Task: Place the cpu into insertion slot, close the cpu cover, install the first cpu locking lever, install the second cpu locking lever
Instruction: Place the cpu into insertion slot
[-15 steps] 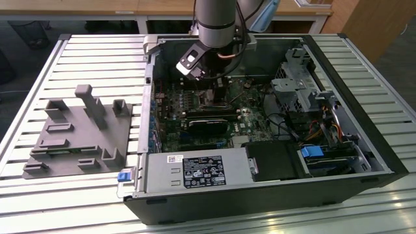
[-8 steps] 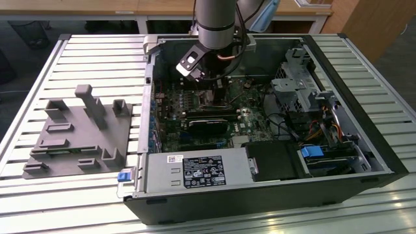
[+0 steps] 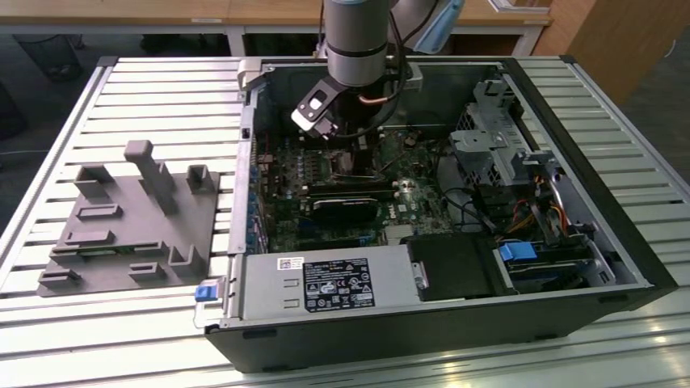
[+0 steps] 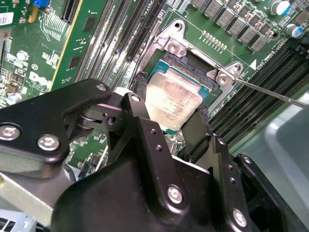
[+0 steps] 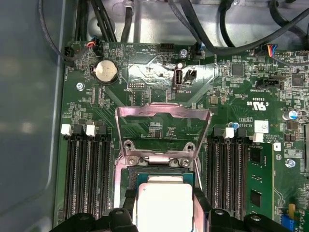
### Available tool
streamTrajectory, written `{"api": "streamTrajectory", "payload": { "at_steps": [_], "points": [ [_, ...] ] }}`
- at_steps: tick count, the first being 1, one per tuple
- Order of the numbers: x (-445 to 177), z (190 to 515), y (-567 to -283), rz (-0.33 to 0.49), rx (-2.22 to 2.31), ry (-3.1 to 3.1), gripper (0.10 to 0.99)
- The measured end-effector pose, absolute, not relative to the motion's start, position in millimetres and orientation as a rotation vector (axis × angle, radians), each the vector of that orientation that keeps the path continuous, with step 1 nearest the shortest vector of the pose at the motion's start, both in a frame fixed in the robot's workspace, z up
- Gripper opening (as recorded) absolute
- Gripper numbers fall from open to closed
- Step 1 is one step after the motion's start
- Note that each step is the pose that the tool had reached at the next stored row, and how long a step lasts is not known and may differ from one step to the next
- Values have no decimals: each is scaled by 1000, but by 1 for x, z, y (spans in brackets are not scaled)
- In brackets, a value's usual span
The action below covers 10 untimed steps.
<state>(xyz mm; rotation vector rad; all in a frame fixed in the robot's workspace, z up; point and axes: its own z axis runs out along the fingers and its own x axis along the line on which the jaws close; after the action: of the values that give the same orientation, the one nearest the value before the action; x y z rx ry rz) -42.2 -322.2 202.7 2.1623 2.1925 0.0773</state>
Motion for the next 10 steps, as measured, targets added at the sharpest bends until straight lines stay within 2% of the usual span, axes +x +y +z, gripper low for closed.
{"api": "streamTrajectory", "payload": {
  "at_steps": [10],
  "points": [
    [-42, 198, -321, 77, 2162, 2192, 541]
  ]
}}
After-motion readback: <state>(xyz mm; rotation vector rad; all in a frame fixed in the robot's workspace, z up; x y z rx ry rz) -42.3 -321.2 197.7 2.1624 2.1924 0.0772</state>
